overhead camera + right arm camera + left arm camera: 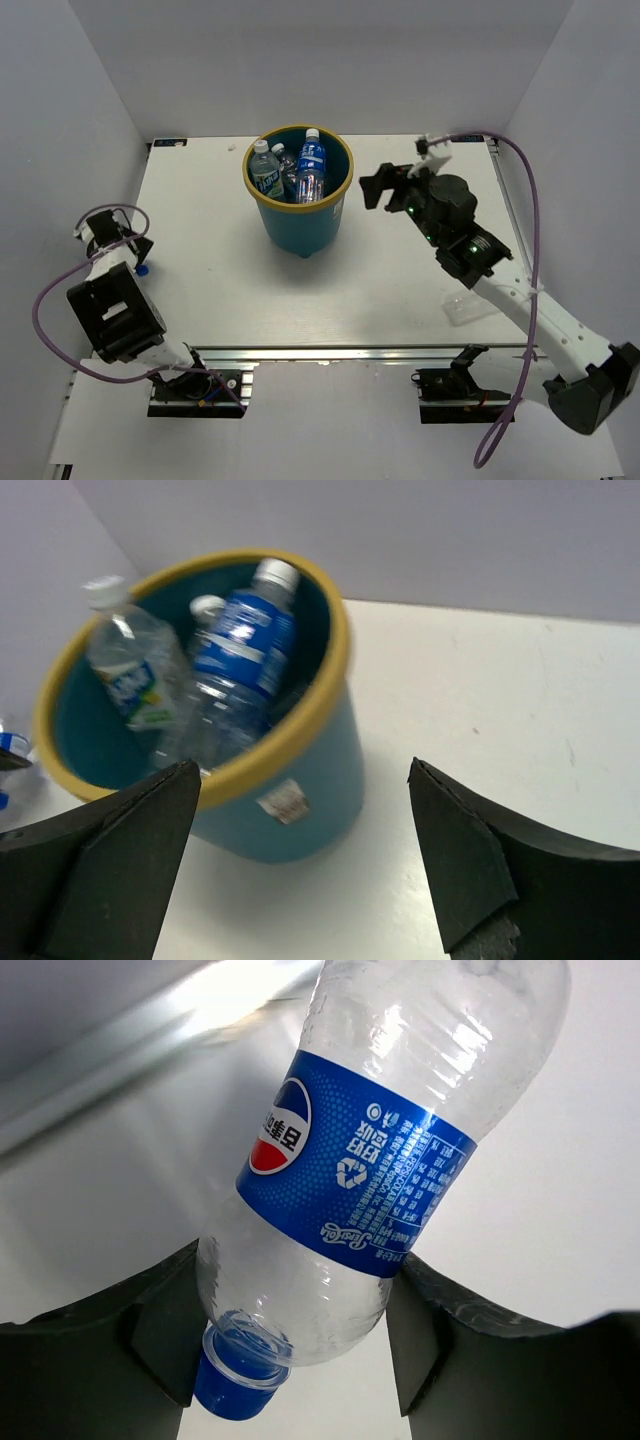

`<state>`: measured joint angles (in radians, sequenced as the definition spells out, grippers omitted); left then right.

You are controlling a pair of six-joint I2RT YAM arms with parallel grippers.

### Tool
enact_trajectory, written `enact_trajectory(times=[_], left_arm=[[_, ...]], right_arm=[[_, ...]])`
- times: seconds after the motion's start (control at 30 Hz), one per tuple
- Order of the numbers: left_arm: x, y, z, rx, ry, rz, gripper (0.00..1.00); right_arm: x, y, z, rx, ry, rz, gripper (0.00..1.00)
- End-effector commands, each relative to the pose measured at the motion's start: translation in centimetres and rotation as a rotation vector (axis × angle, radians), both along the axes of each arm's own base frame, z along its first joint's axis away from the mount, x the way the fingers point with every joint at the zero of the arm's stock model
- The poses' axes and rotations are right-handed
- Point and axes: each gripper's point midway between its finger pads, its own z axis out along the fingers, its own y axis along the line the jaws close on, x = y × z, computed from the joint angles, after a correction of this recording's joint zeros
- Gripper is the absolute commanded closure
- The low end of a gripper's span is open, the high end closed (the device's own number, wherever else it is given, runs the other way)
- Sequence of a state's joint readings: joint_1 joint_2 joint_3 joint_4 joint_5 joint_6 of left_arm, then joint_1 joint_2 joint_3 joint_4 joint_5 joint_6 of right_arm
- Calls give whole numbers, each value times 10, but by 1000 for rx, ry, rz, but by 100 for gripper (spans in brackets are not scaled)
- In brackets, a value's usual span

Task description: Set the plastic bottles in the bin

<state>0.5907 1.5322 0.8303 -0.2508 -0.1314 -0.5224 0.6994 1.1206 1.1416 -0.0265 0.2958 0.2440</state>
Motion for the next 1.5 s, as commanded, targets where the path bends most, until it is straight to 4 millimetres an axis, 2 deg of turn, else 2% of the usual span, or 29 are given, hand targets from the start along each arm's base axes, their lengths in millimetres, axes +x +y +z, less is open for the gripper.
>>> enact_trajectory(times=[0.0, 0.03, 0.07, 0.1, 0.13, 0.17, 0.2, 0.23, 0.27, 0.3, 0.33, 0.4, 0.43, 0.53, 0.7, 0.77, 0.8, 0.83, 0.9, 0.93, 0.97, 1.03, 1.07, 1.13, 1.17, 1.2, 1.3, 1.4, 1.47], left_arm=[[68, -30, 86, 16, -277, -171, 60], [87, -39, 118, 13, -362, -219, 62], [104, -68, 141, -1, -420, -321, 62], [112, -81, 162, 13, -453, -361, 62], [128, -111, 211, 54, -533, -442, 62], [133, -128, 235, 81, -567, -490, 62], [137, -149, 258, 100, -610, -550, 62], [138, -186, 287, 104, -678, -637, 62], [138, -206, 319, 118, -753, -693, 60], [135, -227, 337, 116, -807, -756, 58], [129, -268, 349, 96, -845, -851, 57], [118, -305, 370, 92, -912, -943, 55], [107, -342, 371, 67, -926, -1040, 55], [98, -388, 359, 56, -896, -1134, 55], [108, -403, 320, 59, -761, -1118, 55], [106, -406, 312, 59, -746, -1121, 52], [103, -407, 307, 54, -731, -1128, 47], [100, -411, 299, 48, -716, -1142, 36], [94, -419, 294, 40, -708, -1192, 25], [92, -422, 297, 45, -711, -1201, 10], [92, -423, 299, 53, -713, -1206, 2], [91, -427, 301, 69, -702, -1225, 2], [92, -428, 314, 79, -726, -1229, 2], [91, -432, 323, 90, -745, -1251, 2], [93, -433, 337, 100, -775, -1249, 2], [94, -433, 342, 110, -776, -1255, 2], [99, -432, 363, 146, -802, -1250, 2], [111, -412, 380, 255, -783, -1166, 2], [119, -387, 392, 354, -755, -1050, 2]], right_arm=[[3, -42, -5, 135, 6, -115, 11], [1, -45, -11, 147, 20, -89, 11], [3, -64, -22, 151, 36, -125, 11], [2, -69, -30, 167, 64, -134, 11], [2, -76, -35, 175, 74, -150, 11], [3, -91, -46, 180, 90, -191, 11], [3, -96, -51, 193, 102, -204, 11], [2, -99, -57, 195, 115, -203, 11], [2, -107, -61, 200, 123, -220, 11], [0, -110, -72, 195, 148, -220, 11], [-1, -113, -80, 195, 171, -223, 11], [-2, -127, -99, 188, 212, -269, 11], [-3, -131, -103, 189, 222, -277, 11], [-3, -156, -114, 190, 247, -338, 11], [-14, -195, -125, 176, 283, -482, 11], [-17, -214, -124, 175, 273, -561, 11], [-19, -220, -125, 156, 273, -578, 11], [-21, -231, -126, 141, 270, -625, 11], [-25, -241, -121, 127, 263, -674, 11], [-29, -257, -124, 113, 274, -749, 11], [-31, -262, -123, 109, 277, -773, 11], [-35, -270, -130, 95, 312, -821, 11], [-36, -271, -131, 93, 323, -830, 11], [-38, -276, -141, 79, 359, -854, 11], [-39, -278, -145, 74, 371, -866, 11], [-40, -280, -147, 74, 384, -878, 10], [-45, -290, -165, 82, 473, -926, 10], [-51, -302, -187, 107, 562, -951, 11], [-60, -313, -198, 116, 619, -1010, 11]])
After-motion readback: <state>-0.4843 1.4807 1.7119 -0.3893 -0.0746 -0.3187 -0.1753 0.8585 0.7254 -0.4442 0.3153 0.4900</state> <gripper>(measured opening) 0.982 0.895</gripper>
